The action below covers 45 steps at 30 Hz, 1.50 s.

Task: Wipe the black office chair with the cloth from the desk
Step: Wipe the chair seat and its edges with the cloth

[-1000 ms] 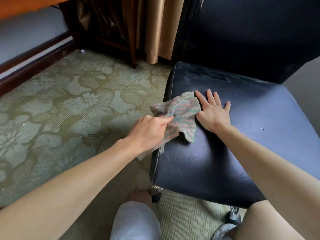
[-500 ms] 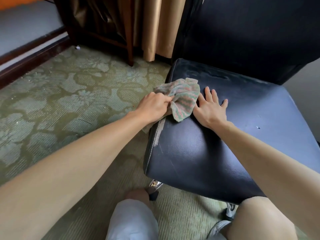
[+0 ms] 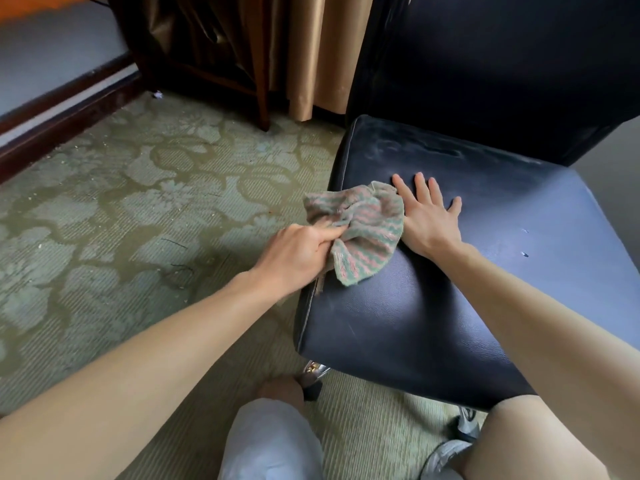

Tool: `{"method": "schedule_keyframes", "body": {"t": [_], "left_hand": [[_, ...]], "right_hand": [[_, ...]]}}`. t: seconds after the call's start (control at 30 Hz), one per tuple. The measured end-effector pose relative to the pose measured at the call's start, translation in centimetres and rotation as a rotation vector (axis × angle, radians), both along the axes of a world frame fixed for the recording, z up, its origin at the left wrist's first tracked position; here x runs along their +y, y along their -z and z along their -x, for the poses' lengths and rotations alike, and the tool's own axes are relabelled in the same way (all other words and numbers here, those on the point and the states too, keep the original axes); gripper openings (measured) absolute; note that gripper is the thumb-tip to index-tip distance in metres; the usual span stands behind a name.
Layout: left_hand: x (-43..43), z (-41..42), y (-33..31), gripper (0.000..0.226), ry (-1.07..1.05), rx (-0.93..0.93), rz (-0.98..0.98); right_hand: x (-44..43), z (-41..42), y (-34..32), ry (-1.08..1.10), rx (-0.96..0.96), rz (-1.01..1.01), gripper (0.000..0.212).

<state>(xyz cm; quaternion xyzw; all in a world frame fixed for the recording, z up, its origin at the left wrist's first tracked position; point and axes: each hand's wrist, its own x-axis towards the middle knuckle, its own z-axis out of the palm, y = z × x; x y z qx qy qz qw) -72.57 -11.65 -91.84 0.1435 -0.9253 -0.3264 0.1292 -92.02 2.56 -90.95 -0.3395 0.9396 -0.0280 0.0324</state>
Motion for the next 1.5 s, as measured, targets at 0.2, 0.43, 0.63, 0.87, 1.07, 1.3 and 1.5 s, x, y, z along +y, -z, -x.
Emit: {"method": "schedule_keyframes", "body": {"t": [0.2,0.43,0.63,0.87,1.07,1.3,1.5], "left_hand": [[-1.7,5.1,-1.2,0.034,-0.06,-0.085,0.033],[-0.5,1.6,-0.5,0.033,-0.087,-0.046,-0.04],[1.9,-3.5,0.4,0.033,-0.035,0.018,-0.08],[2.2,-0.1,-0.8,0.039,-0.071,-0.027,0.074],[0.6,3.5,-1.8,0.036,-0.138,-0.142,0.09],[2.8,-2.6,-1.1,0.037,-0.085,-0.054,0.029],[5.1,-5.3,-0.2,0.039,-0.06,-0.018,0.102]], "right_hand": [[-0.4,-0.1,-0.1,0.036,-0.008,0.006,0.072],[-0.3,0.0,0.0,0.035,-0.012,0.027,0.07],[0.4,0.0,0.1,-0.012,0.022,0.032,0.063],[0.9,-0.2,0.0,-0.044,0.005,0.02,0.069],[0.4,-0.2,0.0,-0.023,-0.003,-0.004,0.078],[0.5,-0.1,0.3,-0.029,0.006,0.012,0.064],[0.7,0.0,0.3,-0.048,0.011,0.013,0.061]]}}
